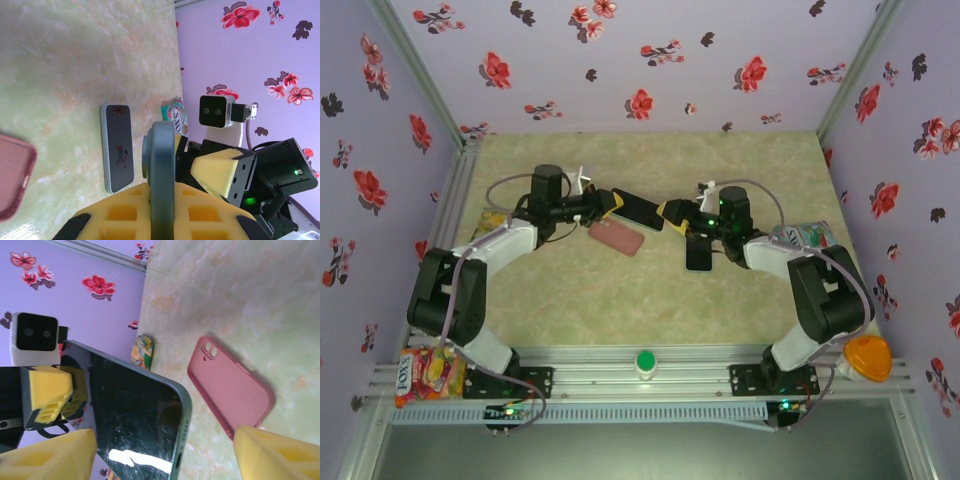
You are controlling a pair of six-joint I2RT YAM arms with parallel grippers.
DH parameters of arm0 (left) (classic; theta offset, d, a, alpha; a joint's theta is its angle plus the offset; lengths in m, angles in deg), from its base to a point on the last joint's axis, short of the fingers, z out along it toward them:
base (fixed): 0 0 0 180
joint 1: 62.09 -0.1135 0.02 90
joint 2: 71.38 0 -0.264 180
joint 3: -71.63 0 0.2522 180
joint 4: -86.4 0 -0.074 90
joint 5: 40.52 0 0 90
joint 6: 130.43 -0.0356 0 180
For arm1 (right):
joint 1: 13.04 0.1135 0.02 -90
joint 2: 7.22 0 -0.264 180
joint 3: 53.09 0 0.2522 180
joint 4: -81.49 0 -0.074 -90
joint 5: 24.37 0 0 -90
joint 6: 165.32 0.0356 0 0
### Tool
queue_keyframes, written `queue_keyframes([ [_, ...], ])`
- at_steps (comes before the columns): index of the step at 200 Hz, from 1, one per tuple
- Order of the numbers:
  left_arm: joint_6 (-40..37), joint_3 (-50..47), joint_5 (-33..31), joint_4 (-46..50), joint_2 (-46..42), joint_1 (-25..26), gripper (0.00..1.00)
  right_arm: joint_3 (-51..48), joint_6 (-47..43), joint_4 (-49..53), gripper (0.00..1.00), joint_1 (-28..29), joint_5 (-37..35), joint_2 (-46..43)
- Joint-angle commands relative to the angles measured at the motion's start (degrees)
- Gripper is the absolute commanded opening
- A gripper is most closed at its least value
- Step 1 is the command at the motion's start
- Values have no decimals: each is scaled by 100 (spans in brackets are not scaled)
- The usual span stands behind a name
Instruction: Put the phone into the phone case
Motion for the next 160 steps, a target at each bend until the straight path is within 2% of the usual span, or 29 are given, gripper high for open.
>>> queue_keyframes([
  [1, 328, -55, 79, -568, -249, 47, 0, -49, 241, -560, 70, -30, 203, 106],
  [121, 403, -13, 58, -586, -100, 183, 0, 180, 365, -987, 51, 150, 470, 469],
  [160, 355, -65, 15, -578, -39, 213, 0, 182, 474, -1181, 48, 185, 545, 488],
])
